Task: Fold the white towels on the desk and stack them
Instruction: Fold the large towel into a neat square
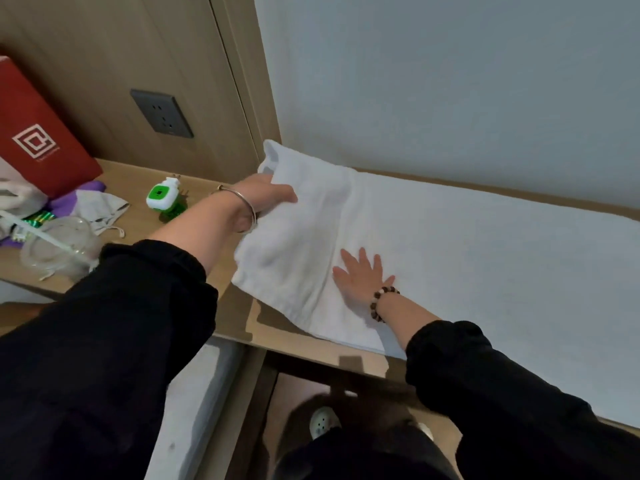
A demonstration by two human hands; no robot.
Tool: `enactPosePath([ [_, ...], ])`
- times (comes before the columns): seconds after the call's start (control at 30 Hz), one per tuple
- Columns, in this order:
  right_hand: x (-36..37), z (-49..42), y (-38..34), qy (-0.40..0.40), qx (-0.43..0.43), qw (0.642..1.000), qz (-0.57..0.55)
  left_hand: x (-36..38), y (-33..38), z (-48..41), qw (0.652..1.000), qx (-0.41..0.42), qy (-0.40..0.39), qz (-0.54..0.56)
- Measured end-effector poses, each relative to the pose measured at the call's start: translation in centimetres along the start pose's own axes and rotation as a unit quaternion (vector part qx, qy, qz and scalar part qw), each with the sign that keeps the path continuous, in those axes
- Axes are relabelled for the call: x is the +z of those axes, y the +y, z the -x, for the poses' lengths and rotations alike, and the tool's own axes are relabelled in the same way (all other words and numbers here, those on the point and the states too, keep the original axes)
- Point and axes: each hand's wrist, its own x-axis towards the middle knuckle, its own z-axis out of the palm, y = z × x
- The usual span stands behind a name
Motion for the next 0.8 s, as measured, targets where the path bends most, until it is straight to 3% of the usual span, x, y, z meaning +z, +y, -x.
enactPosePath([
  [0.03,-1.1,0.0,-0.3,-0.016,-0.014,0.994,-0.109,0.7,1.5,0.7,1.0,0.019,-0.015,-0.008],
  [0.07,-2.4,0.2,-0.2,-0.022,-0.013,0.966,-0.259,1.8,2.8,1.2,0.998,0.038,-0.02,-0.04],
  [0.13,-5.4,1.4,1.7,-0.024,0.02,0.846,-0.533,5.3,5.5,2.2,0.99,0.073,-0.021,-0.122],
  [0.17,-7.1,2.3,3.5,-0.006,0.032,0.788,-0.615,7.6,6.7,2.5,0.984,0.092,-0.025,-0.151],
  [0.23,-10.5,3.9,8.5,0.061,0.049,0.73,-0.678,13.1,8.4,2.8,0.972,0.133,-0.05,-0.185],
  [0.37,-16.3,8.0,19.2,0.185,0.093,0.685,-0.699,26.0,7.6,3.1,0.947,0.19,-0.121,-0.23],
  [0.43,-17.5,9.8,23.3,0.212,0.133,0.69,-0.679,31.1,5.1,3.3,0.935,0.143,-0.188,-0.266],
  [0.5,-17.6,10.8,26.0,0.2,0.162,0.711,-0.655,34.3,1.3,3.3,0.895,0.107,-0.222,-0.372],
  [0.57,-17.0,10.9,27.2,0.179,0.17,0.733,-0.634,36.1,-2.5,3.4,0.85,0.105,-0.195,-0.479],
  [0.63,-16.9,10.2,27.3,0.186,0.168,0.778,-0.576,37.7,-5.3,3.8,0.831,0.112,-0.144,-0.525],
  [0.7,-17.0,9.2,27.4,0.22,0.157,0.875,-0.403,39.7,-6.5,4.4,0.846,0.109,-0.087,-0.515],
  [0.73,-17.2,8.7,27.8,0.239,0.146,0.926,-0.254,40.8,-6.5,4.6,0.853,0.104,-0.062,-0.507],
  [0.77,-17.4,8.5,28.3,0.24,0.131,0.958,-0.091,41.7,-6.4,4.7,0.857,0.1,-0.044,-0.504],
  [0.8,-17.6,8.4,28.6,0.227,0.119,0.965,0.046,42.5,-6.2,4.8,0.856,0.098,-0.034,-0.506],
])
